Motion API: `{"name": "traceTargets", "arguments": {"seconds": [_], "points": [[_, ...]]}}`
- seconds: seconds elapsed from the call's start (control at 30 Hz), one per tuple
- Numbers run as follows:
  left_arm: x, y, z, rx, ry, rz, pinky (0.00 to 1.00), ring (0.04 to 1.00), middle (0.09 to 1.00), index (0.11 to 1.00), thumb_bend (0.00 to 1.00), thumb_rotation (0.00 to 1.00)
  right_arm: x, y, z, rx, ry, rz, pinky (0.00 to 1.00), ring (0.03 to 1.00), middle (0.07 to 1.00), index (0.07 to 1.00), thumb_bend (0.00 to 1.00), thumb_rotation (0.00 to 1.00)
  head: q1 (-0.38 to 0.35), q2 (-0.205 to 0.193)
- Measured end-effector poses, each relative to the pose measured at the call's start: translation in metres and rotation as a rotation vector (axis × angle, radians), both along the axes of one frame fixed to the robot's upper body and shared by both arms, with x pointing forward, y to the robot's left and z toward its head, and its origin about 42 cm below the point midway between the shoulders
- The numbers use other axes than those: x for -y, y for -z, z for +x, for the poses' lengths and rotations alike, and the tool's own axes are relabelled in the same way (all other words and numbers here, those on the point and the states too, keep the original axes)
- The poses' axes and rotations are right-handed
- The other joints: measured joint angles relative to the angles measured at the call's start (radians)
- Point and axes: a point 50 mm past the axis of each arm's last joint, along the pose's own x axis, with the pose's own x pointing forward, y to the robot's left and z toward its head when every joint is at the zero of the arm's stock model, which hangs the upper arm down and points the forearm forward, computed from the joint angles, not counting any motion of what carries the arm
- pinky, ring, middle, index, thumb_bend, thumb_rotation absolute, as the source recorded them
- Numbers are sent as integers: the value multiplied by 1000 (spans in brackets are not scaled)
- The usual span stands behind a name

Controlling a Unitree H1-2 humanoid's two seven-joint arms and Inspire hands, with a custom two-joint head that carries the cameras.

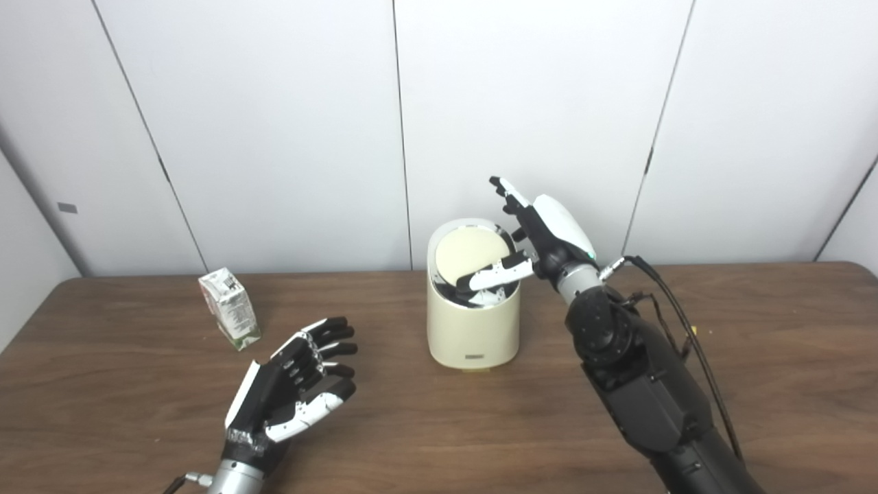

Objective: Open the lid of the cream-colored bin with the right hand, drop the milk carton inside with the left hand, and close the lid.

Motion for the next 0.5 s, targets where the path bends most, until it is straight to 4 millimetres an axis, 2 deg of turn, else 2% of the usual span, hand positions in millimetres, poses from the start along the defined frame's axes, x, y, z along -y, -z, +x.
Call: {"name": "traceTargets", "arguments": {"seconds": [0.27,0.43,0.5], "points": [[0,0,0,0,1,0,606,750,801,820,722,231,0,4,3,-35,42,32,618,843,929,935,783,229,-2,3],[0,0,0,-1,2,1,613,753,800,822,719,234,2,18,10,-171,93,220,675,875,955,964,732,210,0,8],[0,0,0,-1,3,1,612,751,798,820,722,233,3,23,10,-226,98,287,729,905,973,962,715,220,0,8]]}}
